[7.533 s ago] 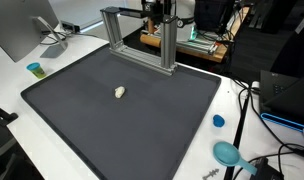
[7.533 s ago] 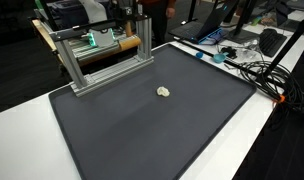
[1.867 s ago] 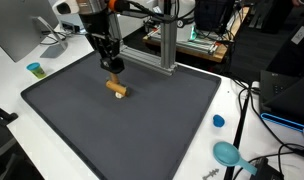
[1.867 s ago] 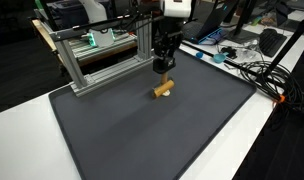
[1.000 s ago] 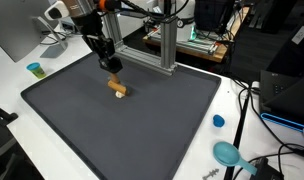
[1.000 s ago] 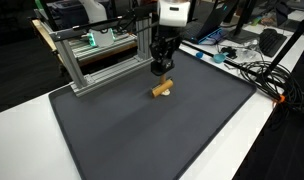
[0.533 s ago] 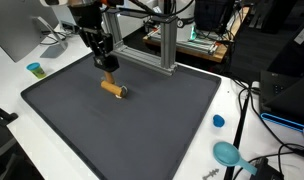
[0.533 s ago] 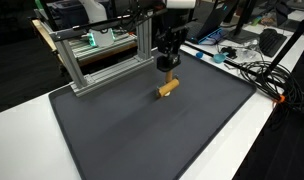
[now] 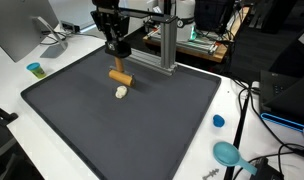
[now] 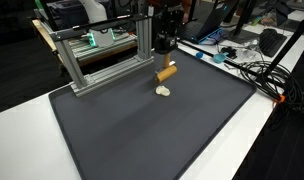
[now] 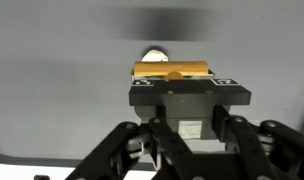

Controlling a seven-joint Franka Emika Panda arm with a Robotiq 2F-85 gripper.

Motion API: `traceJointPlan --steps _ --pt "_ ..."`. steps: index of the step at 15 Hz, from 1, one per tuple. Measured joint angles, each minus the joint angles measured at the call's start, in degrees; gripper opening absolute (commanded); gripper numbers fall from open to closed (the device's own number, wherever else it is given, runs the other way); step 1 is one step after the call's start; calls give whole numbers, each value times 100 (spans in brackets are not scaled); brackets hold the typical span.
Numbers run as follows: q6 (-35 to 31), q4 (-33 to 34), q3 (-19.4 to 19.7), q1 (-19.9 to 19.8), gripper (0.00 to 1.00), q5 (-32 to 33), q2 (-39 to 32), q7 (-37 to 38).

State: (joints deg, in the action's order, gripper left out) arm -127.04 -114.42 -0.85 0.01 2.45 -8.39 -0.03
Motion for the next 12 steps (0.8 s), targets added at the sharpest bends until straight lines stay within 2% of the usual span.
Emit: traceJointPlan --steps 12 --pt "-462 176 140 2 21 185 -801 290"
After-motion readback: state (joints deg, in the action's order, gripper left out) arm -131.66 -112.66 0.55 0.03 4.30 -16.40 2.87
